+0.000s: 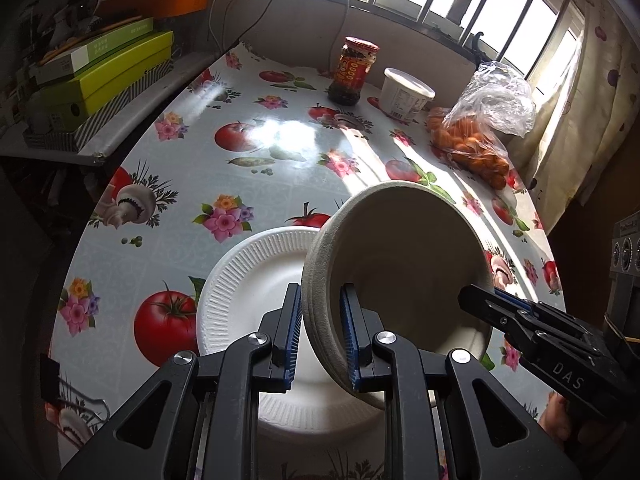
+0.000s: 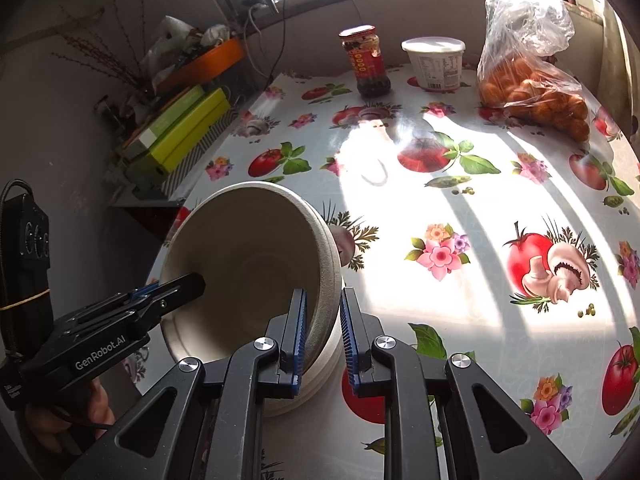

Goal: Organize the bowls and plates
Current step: 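Lift and carry the nested bowls with both grippers over the white plate stack, then lower the bowls onto the plate stack and open both grippers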

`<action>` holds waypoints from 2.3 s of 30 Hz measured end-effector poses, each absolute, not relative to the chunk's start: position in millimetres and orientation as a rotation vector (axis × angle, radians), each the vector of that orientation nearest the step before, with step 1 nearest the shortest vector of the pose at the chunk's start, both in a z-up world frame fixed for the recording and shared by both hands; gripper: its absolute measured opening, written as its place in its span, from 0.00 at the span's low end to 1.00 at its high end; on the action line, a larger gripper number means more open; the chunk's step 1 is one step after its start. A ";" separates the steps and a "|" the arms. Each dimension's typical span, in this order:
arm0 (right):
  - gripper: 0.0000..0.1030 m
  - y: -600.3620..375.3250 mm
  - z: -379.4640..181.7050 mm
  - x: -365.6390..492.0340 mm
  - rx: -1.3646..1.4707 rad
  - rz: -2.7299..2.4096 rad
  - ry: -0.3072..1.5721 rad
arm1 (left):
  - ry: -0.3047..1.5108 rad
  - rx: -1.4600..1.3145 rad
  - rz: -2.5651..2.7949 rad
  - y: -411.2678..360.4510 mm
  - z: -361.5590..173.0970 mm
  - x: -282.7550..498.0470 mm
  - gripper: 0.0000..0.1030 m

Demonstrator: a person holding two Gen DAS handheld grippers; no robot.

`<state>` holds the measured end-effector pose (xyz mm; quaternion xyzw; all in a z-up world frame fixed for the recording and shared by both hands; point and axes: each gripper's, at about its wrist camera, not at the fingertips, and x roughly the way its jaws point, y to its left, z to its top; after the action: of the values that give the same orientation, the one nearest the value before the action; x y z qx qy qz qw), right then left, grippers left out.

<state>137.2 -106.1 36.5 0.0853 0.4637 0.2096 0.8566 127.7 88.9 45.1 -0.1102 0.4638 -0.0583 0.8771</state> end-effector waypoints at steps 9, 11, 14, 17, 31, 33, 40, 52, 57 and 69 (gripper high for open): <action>0.17 -86.5 29.8 143.5 0.168 0.477 1.005 | 0.978 -0.246 -0.077 107.1 41.2 126.1 0.20; 0.17 -83.3 27.7 145.0 0.166 0.482 1.015 | 0.980 -0.246 -0.071 109.4 40.6 126.0 0.20; 0.17 -79.9 23.0 148.3 0.176 0.492 1.039 | 0.985 -0.252 -0.062 113.1 39.5 127.0 0.20; 0.17 -77.3 19.2 150.0 0.175 0.496 1.052 | 0.992 -0.260 -0.059 116.6 37.2 128.0 0.20; 0.17 -69.4 11.8 156.4 0.172 0.498 1.078 | 1.022 -0.273 -0.051 122.6 26.2 132.1 0.20; 0.19 -68.6 11.3 156.6 0.173 0.496 1.078 | 1.020 -0.275 -0.051 122.6 25.9 132.5 0.20; 0.19 -68.3 11.7 158.4 0.190 0.494 1.078 | 1.025 -0.285 -0.047 123.8 23.8 134.1 0.20; 0.20 -67.5 11.6 157.4 0.198 0.494 1.073 | 1.026 -0.275 -0.044 123.7 23.7 133.5 0.21; 0.26 -67.1 11.8 157.1 0.195 0.496 1.072 | 1.021 -0.275 -0.050 123.0 25.2 134.6 0.21; 0.40 -68.7 14.1 154.1 0.202 0.502 1.063 | 1.014 -0.267 -0.060 120.4 26.6 135.4 0.35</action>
<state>154.1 -68.7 14.1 0.0953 0.5004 0.2363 0.8274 135.4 120.4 26.6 -0.1275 0.4840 -0.0285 0.8653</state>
